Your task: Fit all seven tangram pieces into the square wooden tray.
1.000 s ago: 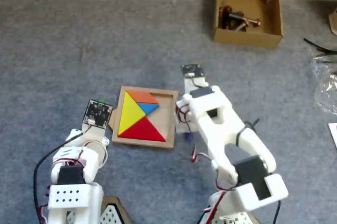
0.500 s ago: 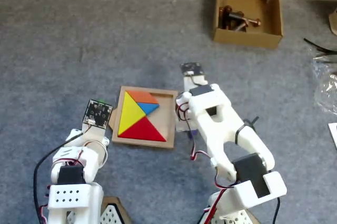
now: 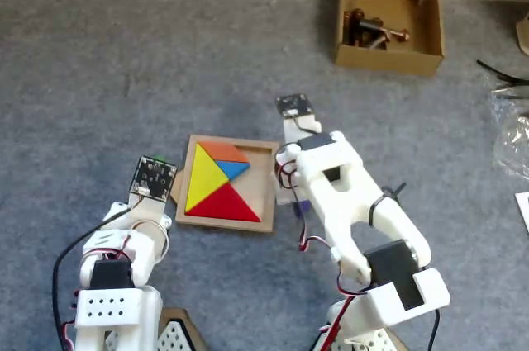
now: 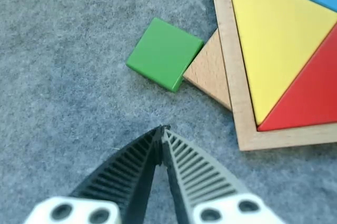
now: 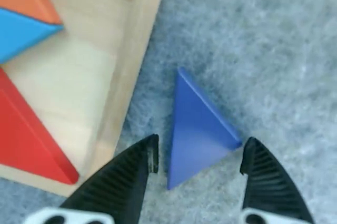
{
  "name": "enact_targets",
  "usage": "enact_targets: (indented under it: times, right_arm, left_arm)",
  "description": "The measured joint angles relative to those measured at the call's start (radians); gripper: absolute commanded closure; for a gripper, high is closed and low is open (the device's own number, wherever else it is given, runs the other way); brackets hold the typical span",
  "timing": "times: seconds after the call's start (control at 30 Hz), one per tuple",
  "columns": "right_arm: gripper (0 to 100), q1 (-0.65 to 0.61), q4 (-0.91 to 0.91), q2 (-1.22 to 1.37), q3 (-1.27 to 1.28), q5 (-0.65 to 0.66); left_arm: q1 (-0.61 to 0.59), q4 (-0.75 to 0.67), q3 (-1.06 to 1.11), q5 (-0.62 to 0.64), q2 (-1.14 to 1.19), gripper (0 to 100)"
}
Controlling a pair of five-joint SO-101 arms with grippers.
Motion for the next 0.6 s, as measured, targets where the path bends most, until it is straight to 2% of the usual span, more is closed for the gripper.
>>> enact_targets:
  times: [0.6]
  right_arm:
    - [75.3,0.0,-0.048,0.018,0.002,0.043]
  left_arm:
    - [0.0,0.0,0.0,0.0,0.0,99]
